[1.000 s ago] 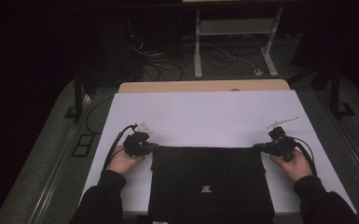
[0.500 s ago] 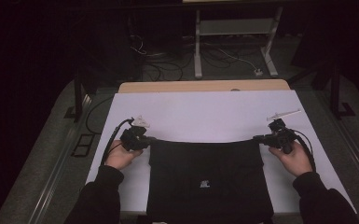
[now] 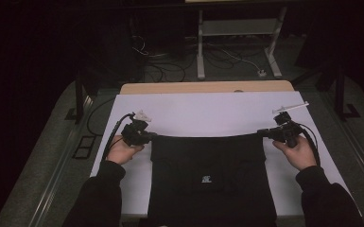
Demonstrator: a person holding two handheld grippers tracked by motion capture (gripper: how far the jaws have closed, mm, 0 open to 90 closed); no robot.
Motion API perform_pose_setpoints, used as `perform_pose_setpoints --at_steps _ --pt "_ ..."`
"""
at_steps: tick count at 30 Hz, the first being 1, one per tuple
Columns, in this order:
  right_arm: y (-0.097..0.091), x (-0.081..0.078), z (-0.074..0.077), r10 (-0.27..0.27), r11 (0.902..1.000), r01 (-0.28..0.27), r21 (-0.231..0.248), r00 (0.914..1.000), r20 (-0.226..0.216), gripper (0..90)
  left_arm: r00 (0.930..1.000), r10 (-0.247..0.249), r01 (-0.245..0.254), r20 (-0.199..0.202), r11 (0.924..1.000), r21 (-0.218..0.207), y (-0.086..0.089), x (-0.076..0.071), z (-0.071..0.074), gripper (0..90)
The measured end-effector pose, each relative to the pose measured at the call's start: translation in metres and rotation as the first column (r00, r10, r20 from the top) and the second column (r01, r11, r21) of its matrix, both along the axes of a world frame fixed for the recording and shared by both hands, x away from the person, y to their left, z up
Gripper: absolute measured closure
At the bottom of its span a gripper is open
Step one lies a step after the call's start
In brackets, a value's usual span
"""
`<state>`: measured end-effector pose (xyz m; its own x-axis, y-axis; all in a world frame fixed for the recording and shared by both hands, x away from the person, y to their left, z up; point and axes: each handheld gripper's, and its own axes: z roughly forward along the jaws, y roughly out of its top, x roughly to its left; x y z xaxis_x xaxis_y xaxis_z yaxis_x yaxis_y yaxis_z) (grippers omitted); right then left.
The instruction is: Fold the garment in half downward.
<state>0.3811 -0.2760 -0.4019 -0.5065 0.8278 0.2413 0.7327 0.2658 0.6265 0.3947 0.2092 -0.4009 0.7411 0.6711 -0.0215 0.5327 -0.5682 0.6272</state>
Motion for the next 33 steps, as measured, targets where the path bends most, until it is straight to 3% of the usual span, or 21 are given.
perform_pose_setpoints --at_steps 8,12,27,33 --pt "0.000 0.012 0.007 -0.022 0.9998 0.022 0.004 0.9997 0.005 87.3 0.9995 0.032 -0.032 0.005 0.9995 -0.001 0.002 0.009 0.010 86.1" --pt "-0.001 0.019 0.008 -0.030 0.9995 0.030 -0.010 0.9996 -0.001 87.3 0.9990 0.044 -0.044 -0.009 0.9987 0.027 0.000 0.015 0.019 86.0" --pt "-0.003 0.042 0.019 -0.069 0.9976 0.069 -0.005 0.9976 -0.006 87.2 0.9934 0.113 -0.114 -0.015 0.9935 -0.008 -0.002 0.039 0.033 86.0" --pt "-0.001 0.047 0.022 -0.071 0.9974 0.071 -0.003 0.9974 0.007 87.2 0.9941 0.108 -0.108 -0.016 0.9942 -0.005 0.000 0.045 0.039 86.1"
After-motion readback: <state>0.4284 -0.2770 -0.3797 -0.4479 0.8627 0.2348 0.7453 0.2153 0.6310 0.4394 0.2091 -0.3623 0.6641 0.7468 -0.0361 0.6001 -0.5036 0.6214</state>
